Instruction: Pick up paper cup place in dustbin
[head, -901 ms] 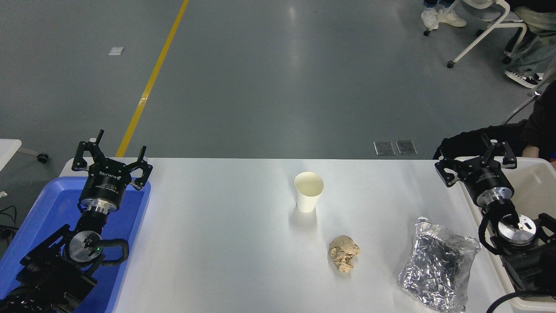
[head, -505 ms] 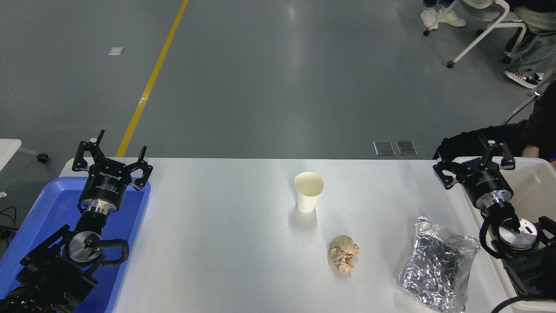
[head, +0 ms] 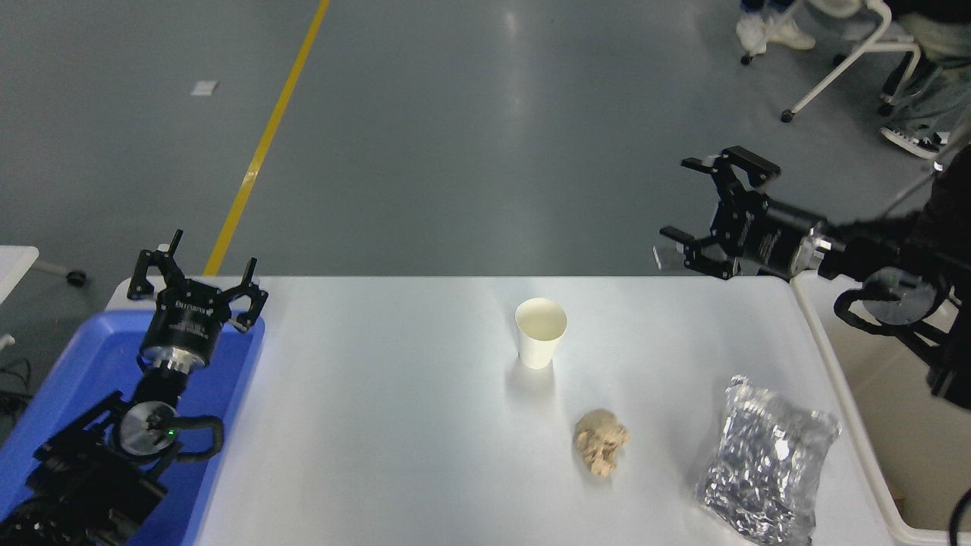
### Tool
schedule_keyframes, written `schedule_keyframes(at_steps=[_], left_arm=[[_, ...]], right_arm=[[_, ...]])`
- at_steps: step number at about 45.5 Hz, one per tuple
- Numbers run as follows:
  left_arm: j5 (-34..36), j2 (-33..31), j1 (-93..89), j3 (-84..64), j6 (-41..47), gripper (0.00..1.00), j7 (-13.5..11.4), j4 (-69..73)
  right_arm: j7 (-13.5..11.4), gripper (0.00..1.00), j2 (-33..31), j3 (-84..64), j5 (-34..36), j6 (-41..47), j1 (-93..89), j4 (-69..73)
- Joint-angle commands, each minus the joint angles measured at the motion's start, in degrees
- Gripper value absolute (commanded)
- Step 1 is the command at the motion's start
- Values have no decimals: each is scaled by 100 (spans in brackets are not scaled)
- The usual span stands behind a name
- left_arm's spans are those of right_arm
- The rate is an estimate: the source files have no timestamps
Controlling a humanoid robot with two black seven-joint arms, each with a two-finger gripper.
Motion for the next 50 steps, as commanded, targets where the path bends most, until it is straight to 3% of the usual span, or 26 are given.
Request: schedule_keyframes(at_steps=[1, 11, 15, 24, 35, 50], left_arm=[[-10, 0, 0, -2, 1, 100, -1, 2], [-10, 0, 8, -2, 10, 100, -10, 2], [-10, 0, 8, -2, 10, 100, -10, 2], [-10, 0, 8, -2, 10, 100, -1, 2], [-19, 0, 8, -10, 10, 100, -10, 2], [-19, 0, 17, -10, 10, 100, -10, 2]], right_arm=[[-222, 100, -23, -3029, -891, 336, 2393, 915], [-310, 100, 513, -4752, -821, 987, 4380, 1794], [-302, 100, 1101, -5437, -654, 1049, 5075, 2022], [-302, 100, 2491, -6573, 418, 1242, 6473, 2787], [-293, 100, 2606, -7037, 1253, 1348, 7395, 3673], [-275, 100, 2394, -7461, 1473, 1348, 8056, 4088]])
